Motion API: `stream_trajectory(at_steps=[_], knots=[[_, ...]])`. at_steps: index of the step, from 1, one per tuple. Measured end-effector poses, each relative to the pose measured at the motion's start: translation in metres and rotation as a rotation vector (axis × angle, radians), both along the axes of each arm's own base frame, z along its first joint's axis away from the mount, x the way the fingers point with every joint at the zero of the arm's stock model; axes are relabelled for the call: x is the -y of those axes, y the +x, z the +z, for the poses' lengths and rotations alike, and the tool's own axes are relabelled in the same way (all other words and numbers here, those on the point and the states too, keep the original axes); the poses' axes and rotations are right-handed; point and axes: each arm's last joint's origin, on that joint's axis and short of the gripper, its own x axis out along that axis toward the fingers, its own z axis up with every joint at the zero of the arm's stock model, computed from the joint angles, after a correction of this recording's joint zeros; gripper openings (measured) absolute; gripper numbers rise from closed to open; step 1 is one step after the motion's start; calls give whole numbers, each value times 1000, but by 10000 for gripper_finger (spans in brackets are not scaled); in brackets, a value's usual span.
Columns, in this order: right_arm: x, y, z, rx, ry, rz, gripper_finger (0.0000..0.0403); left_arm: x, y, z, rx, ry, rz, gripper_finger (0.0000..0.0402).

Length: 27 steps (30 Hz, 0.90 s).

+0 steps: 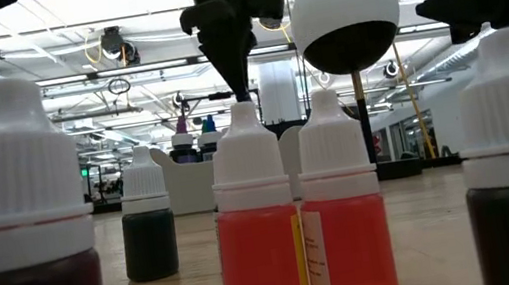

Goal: Pick & Place food coloring
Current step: Put the small blue food coloring bottle into the gray bin

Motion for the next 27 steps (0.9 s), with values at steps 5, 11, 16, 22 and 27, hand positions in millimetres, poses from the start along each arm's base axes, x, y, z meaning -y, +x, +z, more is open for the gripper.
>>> stream_trajectory(at_steps=[5, 11, 16, 22, 27], knots=[[0, 0, 0, 0, -5, 0, 0, -1, 5, -7, 8, 3, 4, 69], [0, 0, 0, -1, -6, 0, 0, -2, 15, -30, -41, 0, -4, 69], [0, 0, 0, -5, -10, 0, 0, -3, 23, -53, -96, 1, -27, 69], [0, 0, -1, -10, -22, 0, 0, -3, 29, -74, -143, 1, -27, 69], [0, 0, -1, -10, -30, -1, 0, -4, 33, -85, -153, 0, -28, 69]])
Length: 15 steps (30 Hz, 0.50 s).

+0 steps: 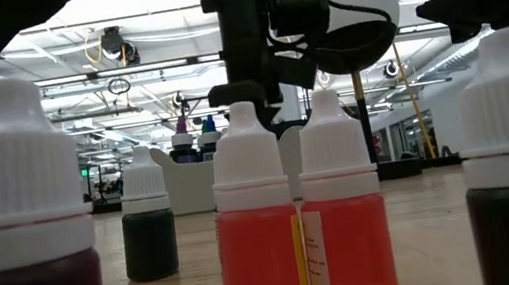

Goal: Pick & Place food coloring
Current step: Put the small blue food coloring bottle into the gray bin

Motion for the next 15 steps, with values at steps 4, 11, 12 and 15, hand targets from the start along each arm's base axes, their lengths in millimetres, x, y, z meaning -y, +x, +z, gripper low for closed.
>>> stream_trajectory(at_steps=[4, 11, 12, 15], knots=[[0, 0, 0, -1, -1, 0, 0, 0, 2, -5, -1, 0, -4, 69], [0, 0, 0, -3, -2, 0, 0, -1, 5, -12, -3, 1, -22, 68], [0, 0, 0, -2, -1, 0, 0, -1, 5, -12, 3, 1, -24, 68], [0, 0, 0, -2, -1, 0, 0, -2, 5, -12, 3, 1, -24, 72]])
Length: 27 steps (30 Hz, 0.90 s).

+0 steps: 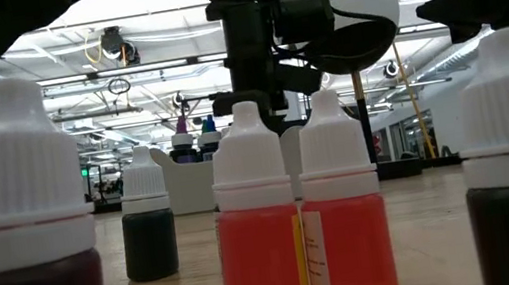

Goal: Pick & Place food coloring
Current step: Put the small blue food coloring bottle into the gray bin

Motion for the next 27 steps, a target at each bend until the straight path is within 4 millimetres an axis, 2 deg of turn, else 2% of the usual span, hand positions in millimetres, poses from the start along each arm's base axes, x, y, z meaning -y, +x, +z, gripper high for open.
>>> stream_trajectory(at_steps=[13, 18, 20, 27], knots=[[0, 0, 0, 0, 3, 0, 0, -4, 0, 0, 5, -10, 8, 76], [0, 0, 0, 0, 4, 0, 0, -5, 4, -18, -18, -30, 13, 72], [0, 0, 0, 0, 4, 2, 0, -7, 4, -18, -25, -28, 12, 73], [0, 0, 0, 2, 11, 2, 0, -7, 2, -17, -35, -29, 21, 94]])
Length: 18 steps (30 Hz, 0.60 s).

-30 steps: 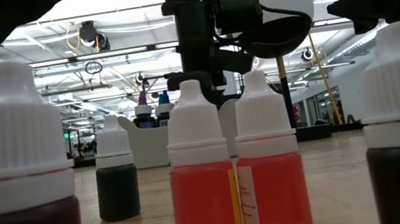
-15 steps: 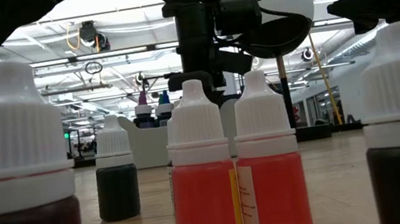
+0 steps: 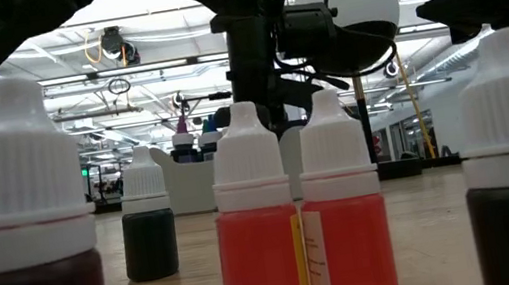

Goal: Pick & Place food coloring
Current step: Put the small blue food coloring bottle into the gray bin

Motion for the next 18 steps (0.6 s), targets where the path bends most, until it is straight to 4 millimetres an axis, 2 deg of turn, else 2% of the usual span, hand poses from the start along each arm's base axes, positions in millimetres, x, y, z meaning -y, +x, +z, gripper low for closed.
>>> stream_trajectory(at_steps=[11, 18], knots=[[0, 0, 0, -3, 2, 0, 0, 9, 0, 1, -16, 26, -22, 189], [0, 0, 0, -2, 1, 0, 0, 20, -1, 21, -46, 24, -68, 231]])
